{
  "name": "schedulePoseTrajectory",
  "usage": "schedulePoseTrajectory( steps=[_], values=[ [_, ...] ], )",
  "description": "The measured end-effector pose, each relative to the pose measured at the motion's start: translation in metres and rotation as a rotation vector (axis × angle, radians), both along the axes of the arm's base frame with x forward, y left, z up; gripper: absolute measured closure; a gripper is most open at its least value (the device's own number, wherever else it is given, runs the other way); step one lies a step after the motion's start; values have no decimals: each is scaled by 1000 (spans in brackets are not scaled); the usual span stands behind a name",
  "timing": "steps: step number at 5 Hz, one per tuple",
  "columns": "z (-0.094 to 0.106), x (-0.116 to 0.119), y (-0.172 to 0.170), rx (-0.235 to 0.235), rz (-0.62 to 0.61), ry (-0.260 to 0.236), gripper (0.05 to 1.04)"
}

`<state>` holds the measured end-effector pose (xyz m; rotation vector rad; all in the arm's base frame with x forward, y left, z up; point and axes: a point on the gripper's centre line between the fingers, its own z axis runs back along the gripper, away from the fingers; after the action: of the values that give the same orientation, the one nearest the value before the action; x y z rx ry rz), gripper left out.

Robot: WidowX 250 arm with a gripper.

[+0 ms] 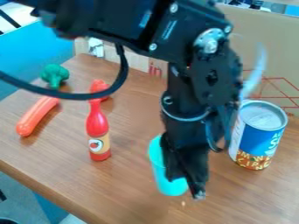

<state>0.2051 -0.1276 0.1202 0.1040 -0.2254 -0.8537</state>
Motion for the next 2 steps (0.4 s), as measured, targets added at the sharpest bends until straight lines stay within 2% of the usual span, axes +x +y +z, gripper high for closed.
schedulePoseTrajectory(
  steps=[1, 2],
  values=[
    [6, -4, -36, -45, -172, -2, 1001],
    [2, -13, -65, -58, -269, 10, 1001]
  ],
)
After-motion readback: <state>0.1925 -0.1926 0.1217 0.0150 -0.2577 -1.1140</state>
